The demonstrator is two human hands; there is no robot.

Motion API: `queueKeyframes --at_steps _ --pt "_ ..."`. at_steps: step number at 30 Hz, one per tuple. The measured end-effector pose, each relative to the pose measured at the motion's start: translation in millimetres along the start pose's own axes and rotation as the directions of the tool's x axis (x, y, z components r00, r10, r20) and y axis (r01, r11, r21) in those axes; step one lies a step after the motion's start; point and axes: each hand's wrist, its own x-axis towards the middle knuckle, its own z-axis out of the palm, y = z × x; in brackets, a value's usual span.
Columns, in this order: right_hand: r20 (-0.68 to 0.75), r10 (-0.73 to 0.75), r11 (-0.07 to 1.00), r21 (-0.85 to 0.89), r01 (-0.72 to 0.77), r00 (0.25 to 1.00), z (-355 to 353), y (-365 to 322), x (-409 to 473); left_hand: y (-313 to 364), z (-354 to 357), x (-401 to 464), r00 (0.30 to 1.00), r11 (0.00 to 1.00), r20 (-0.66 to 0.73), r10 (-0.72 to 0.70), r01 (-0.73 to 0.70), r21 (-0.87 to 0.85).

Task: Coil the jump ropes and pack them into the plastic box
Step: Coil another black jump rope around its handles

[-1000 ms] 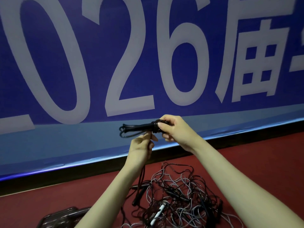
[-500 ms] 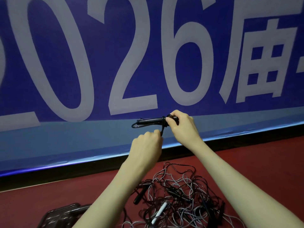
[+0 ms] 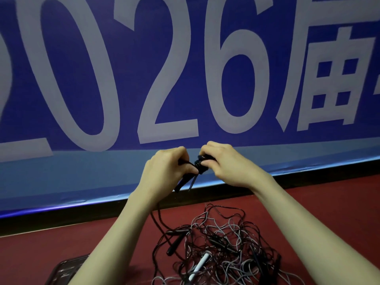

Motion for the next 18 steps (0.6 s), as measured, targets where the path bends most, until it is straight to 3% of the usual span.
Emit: queueKeyframes --at_steps 3,9,13,18 --pt "0.042 -0.026 0.995 0.102 0.021 0.999 -9 1 -2 -10 -4 -1 0.995 0.949 0.096 -0.025 0.053 -0.309" --pt "0.101 -0.109 0.962 0.26 0.079 0.989 -20 -11 -6 -13 -9 -7 0.962 0.78 0.269 -0.048 0.204 -0.591" --pt "0.129 -0.127 0.911 0.406 0.064 0.984 -23 -13 -9 -26 -1 -8 0.947 0.655 0.322 -0.019 0.255 -0.711" --pt "0.095 -0.113 0.804 0.593 0.035 0.989 -20 -13 -10 -24 8 -7 0.938 0.635 0.334 -0.087 0.31 -0.707"
